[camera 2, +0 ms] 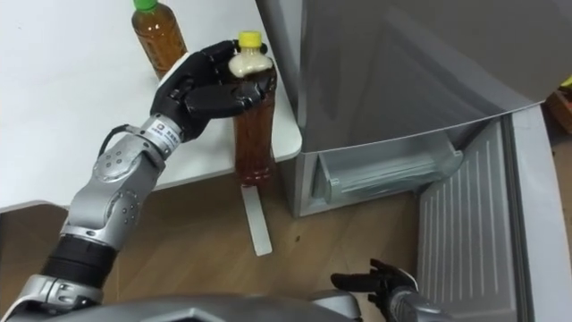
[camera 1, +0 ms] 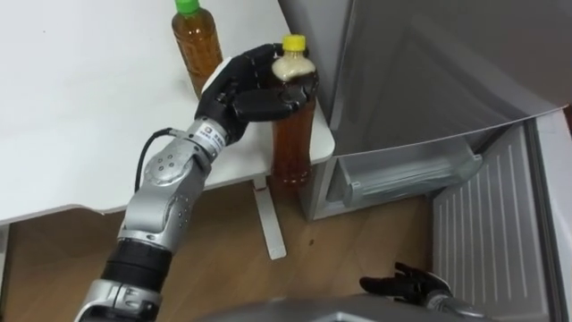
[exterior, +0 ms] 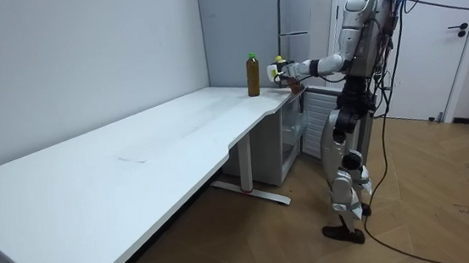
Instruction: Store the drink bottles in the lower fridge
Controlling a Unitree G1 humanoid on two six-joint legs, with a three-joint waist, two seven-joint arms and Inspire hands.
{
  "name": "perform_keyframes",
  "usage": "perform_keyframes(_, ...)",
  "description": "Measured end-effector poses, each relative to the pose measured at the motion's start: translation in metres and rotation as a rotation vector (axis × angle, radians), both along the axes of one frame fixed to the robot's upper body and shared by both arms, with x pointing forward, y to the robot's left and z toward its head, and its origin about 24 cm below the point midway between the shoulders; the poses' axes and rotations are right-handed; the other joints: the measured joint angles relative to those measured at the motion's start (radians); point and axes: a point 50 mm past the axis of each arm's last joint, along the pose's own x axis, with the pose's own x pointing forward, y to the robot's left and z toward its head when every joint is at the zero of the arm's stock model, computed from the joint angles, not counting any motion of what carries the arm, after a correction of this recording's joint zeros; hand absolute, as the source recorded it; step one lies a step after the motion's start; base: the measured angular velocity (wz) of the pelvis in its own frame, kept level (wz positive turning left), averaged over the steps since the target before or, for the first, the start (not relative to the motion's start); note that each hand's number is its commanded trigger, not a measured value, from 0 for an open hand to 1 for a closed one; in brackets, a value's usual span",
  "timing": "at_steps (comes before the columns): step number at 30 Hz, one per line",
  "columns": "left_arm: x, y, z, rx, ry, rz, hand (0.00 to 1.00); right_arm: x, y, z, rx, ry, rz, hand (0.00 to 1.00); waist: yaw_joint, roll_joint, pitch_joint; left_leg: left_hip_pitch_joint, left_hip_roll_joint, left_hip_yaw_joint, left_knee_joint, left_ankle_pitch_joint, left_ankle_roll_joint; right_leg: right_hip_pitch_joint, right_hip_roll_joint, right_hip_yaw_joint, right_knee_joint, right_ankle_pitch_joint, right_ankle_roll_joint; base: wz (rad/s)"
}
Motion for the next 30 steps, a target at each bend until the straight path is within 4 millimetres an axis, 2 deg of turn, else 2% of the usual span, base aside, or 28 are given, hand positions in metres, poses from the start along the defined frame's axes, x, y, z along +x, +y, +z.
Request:
perform_keyframes(7,0.000,0.001,-0.001,0.009,0.009,-0.003,1.00,0.002,0.000,0.000,0.004,-0.007,-0.005,0.00,-0.015,0.001,-0.0010,-0.014,-0.001,0.000,0.000,0.001,0.000,-0.015,-0.001,0.000,0.000,0.000,0.000,0.00)
perform_keyframes(20,0.000,-0.001,0.000,0.002,0.008,0.000,1.00,0.003,0.003,0.000,0.019,-0.016,0.001,0.00,-0.015,-0.004,-0.0006,-0.022,0.001,0.001,0.003,0.001,0.000,-0.027,-0.001,-0.003,0.003,0.000,0.000,0.00)
perform_keyframes(26,0.002,-0.004,0.011,-0.013,-0.040,-0.009,1.00,0.016,0.011,0.003,0.013,-0.059,0.112,0.00,0.035,-0.007,-0.0023,-0.052,0.011,0.002,0.022,0.001,-0.001,-0.058,0.003,-0.004,0.021,0.001,-0.002,-0.03)
perform_keyframes(30,0.001,-0.012,0.015,-0.035,-0.072,-0.022,1.00,0.035,0.032,0.008,0.052,-0.124,0.301,0.00,0.086,-0.011,-0.0029,-0.051,0.011,0.001,0.025,0.001,-0.001,-0.065,0.004,-0.005,0.029,0.002,-0.003,0.01)
